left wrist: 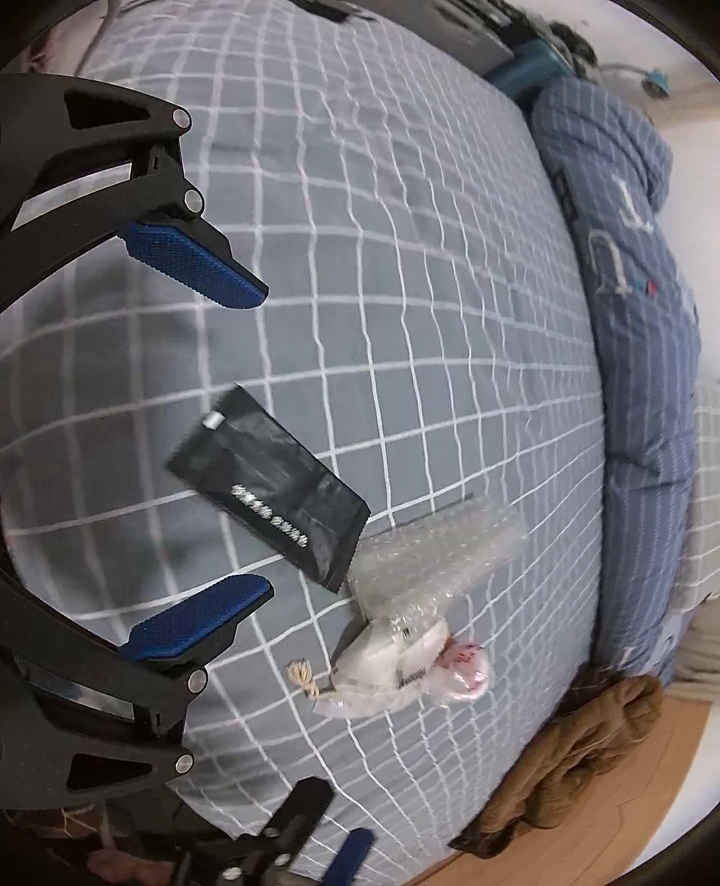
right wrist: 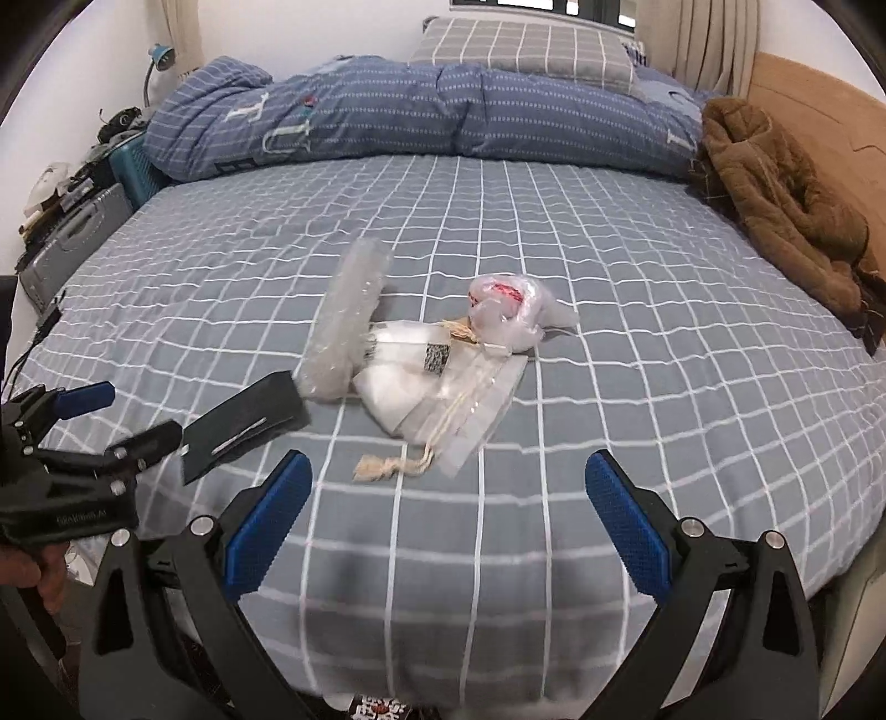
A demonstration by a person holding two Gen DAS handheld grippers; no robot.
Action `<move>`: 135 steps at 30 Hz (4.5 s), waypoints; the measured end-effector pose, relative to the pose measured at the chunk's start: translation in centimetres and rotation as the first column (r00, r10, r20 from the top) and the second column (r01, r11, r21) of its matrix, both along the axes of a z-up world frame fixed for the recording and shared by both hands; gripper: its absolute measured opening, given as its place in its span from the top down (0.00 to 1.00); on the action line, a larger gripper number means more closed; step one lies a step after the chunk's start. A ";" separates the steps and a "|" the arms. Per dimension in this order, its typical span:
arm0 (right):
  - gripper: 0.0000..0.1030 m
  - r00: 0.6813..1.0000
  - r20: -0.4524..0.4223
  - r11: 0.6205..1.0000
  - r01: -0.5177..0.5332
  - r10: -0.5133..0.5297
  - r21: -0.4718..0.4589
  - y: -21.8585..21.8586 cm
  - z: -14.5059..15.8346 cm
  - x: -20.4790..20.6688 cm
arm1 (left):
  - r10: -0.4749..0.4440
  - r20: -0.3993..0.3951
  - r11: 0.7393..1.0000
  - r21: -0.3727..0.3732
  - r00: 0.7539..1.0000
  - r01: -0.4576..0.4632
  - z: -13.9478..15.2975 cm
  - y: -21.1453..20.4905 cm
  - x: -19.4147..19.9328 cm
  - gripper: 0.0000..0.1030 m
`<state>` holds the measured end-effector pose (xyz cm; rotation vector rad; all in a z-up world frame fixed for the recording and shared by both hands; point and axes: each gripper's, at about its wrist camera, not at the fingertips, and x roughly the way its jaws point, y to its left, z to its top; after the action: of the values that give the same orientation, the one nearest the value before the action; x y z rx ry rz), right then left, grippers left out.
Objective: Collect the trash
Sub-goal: 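Move both tools back over the bed toward the black packet and bubble wrap, then grasp the black packet with the left tool while the right tool grasps the white drawstring bag, then carry the black packet and white bag with both tools down over the bin, then open the right tool to drop the white bag while the left tool drops the packet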
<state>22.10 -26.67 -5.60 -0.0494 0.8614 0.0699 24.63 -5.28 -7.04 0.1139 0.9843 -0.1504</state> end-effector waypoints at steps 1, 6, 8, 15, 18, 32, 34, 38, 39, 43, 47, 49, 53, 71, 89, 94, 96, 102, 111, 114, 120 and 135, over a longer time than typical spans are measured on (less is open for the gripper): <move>0.08 1.000 -0.006 1.000 -0.001 0.001 0.000 0.1 -0.5 0.9 | -0.014 -0.012 1.000 0.001 1.000 0.014 -0.7 -0.3 0.9 0.08; 0.11 0.999 -0.033 1.000 -0.013 0.012 -0.006 0.7 -2.6 4.3 | -0.061 -0.055 0.998 -0.007 0.997 0.061 -3.3 -1.1 3.8 0.08; 0.12 0.999 -0.042 1.000 -0.016 0.015 -0.010 0.8 -3.5 5.5 | -0.077 -0.070 0.997 -0.003 0.995 0.077 -4.2 -1.5 4.7 0.09; 0.15 0.997 -0.067 0.999 -0.037 0.037 -0.005 1.3 -6.0 8.1 | -0.111 -0.086 0.994 -0.029 0.990 0.109 -5.7 -1.8 5.7 0.09; 0.18 0.996 -0.083 0.999 -0.036 0.037 0.016 1.3 -6.9 9.0 | -0.134 -0.083 0.991 -0.039 0.987 0.131 -5.7 -2.1 5.5 0.09; 0.57 0.993 -0.120 1.000 -0.006 0.006 0.007 1.7 -7.8 9.5 | -0.145 -0.091 0.989 -0.016 0.985 0.144 -6.1 -2.7 5.3 0.48; 0.62 0.992 -0.125 1.000 -0.005 0.006 0.005 1.7 -7.7 9.5 | -0.142 -0.090 0.990 -0.007 0.986 0.142 -6.1 -2.8 5.3 0.55; 0.66 0.992 -0.125 1.000 0.000 0.001 0.010 1.5 -7.2 9.1 | -0.123 -0.087 0.992 0.003 0.989 0.124 -5.9 -2.7 4.9 0.79; 0.66 0.992 -0.123 1.000 0.002 -0.001 0.015 1.4 -6.9 8.9 | -0.114 -0.088 0.993 0.001 0.990 0.114 -5.8 -2.6 4.8 0.83; 0.66 0.994 -0.105 1.000 0.009 -0.006 0.026 1.0 -5.9 7.7 | -0.077 -0.096 0.997 -0.019 0.992 0.075 -5.1 -2.0 4.0 0.92; 0.66 0.996 -0.092 0.999 0.012 -0.008 0.036 0.9 -5.0 6.4 | -0.032 -0.075 0.999 -0.002 0.997 0.032 -3.9 -1.2 2.7 0.96; 0.66 0.997 -0.083 0.999 0.012 -0.009 0.035 0.9 -4.5 5.6 | -0.020 -0.070 1.000 -0.022 0.997 0.018 -3.2 -0.7 2.1 0.96; 0.66 0.998 -0.070 0.999 0.012 -0.009 0.046 0.9 -3.4 4.0 | 0.021 -0.045 0.999 -0.037 0.999 -0.023 -1.4 0.4 0.2 0.96; 0.66 0.999 -0.011 0.997 -0.041 0.041 0.059 3.3 1.3 -5.6 | 0.077 0.015 0.992 -0.100 0.997 -0.075 4.4 2.0 -9.2 0.96; 0.66 0.992 -0.030 0.991 -0.121 0.122 0.053 6.8 -0.1 -15.2 | 0.122 -0.007 0.985 -0.119 0.993 -0.122 2.8 2.7 -17.6 0.96; 0.66 0.991 -0.060 0.992 -0.115 0.118 0.057 6.7 -1.5 -17.4 | 0.124 -0.031 0.985 -0.117 0.992 -0.127 1.1 2.9 -19.5 0.96; 0.66 0.991 -0.070 0.992 -0.112 0.116 0.058 6.7 -2.1 -17.9 | 0.126 -0.039 0.984 -0.118 0.991 -0.130 0.4 3.0 -20.1 0.96; 0.66 0.986 -0.117 0.992 -0.113 0.119 0.054 6.9 -4.5 -19.7 | 0.132 -0.071 0.984 -0.112 0.989 -0.139 -1.6 3.2 -21.7 0.96; 0.66 0.975 -0.191 0.993 -0.107 0.115 0.054 7.0 -8.5 -21.1 | 0.132 -0.146 0.984 -0.104 0.980 -0.148 -5.4 3.0 -23.5 0.96; 0.66 0.970 -0.217 0.993 -0.102 0.113 0.060 7.1 -9.9 -21.2 | 0.129 -0.170 0.983 -0.104 0.977 -0.148 -6.6 3.0 -23.8 0.96; 0.66 0.950 -0.286 0.991 -0.110 0.127 0.073 7.7 -12.9 -21.2 | 0.126 -0.216 0.984 -0.094 0.968 -0.149 -9.1 2.8 -24.1 0.96; 0.34 0.949 -0.298 0.994 -0.102 0.108 0.036 6.9 -14.1 -21.4 | 0.137 -0.257 0.983 -0.087 0.957 -0.164 -11.6 2.5 -23.8 0.96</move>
<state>0.67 -19.75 -19.69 -0.0674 1.1615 0.1900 0.79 -2.79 -18.64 -0.0820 1.2305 -0.0778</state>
